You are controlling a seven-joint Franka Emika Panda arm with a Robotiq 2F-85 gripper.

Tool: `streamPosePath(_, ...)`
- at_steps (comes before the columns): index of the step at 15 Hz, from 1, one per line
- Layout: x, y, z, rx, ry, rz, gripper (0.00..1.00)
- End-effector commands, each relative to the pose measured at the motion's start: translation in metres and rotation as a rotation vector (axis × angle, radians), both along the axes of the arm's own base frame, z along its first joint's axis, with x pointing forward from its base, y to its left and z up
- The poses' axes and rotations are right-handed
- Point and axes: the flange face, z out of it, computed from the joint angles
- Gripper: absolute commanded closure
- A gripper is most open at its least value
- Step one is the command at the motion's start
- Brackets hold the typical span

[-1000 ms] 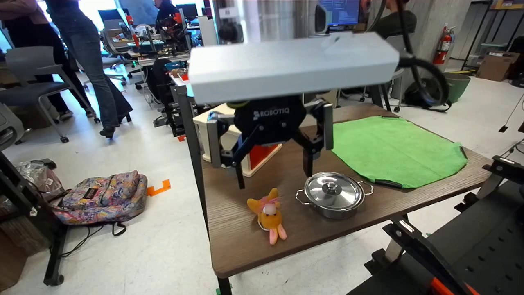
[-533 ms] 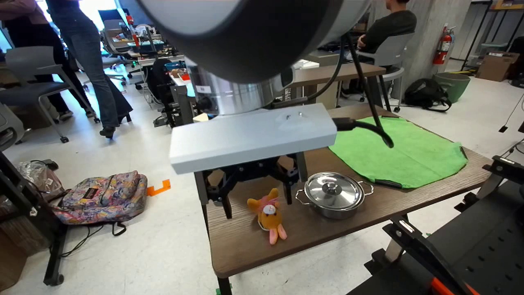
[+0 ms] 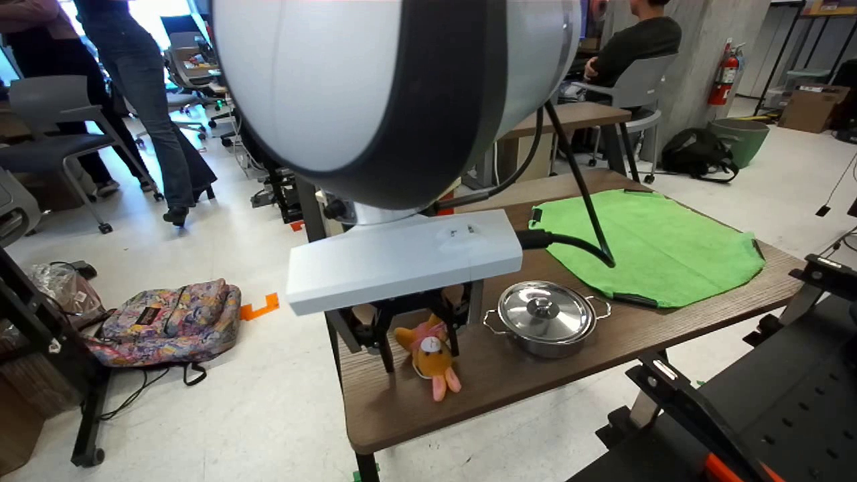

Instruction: Move the doll to the right of the drawer

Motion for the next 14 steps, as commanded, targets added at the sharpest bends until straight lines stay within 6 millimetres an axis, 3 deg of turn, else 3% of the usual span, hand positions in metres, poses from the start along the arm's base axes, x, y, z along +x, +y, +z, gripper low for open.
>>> streamPosePath(1,0.007,0.002,-0.003,0.000,-0.009,-0.008,0.62)
streamPosePath(6,0.010,-0.008,0.009,-0.009,-0.015,-0.022,0.97)
streamPosePath(10,0.020,-0.015,0.033,-0.003,-0.047,-0.044,0.98)
streamPosePath(14,0.028,-0.027,0.078,0.025,-0.094,-0.076,0.96)
